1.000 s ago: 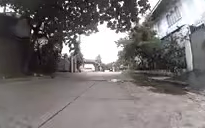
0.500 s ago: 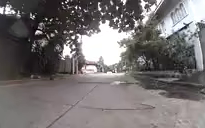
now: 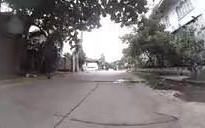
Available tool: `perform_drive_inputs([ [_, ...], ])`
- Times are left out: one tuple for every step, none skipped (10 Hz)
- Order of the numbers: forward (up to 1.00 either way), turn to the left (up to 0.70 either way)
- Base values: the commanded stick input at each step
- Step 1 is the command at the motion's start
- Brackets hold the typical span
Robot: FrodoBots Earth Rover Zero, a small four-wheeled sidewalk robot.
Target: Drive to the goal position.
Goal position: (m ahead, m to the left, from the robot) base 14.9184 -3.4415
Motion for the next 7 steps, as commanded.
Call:
perform_drive_inputs([
  [1.0, -0.19],
  [1.0, -0.4],
  [1.0, -0.23],
  [1.0, 0.0],
  [1.0, 0.0],
  [1.0, -0.04],
  [1.0, -0.33],
])
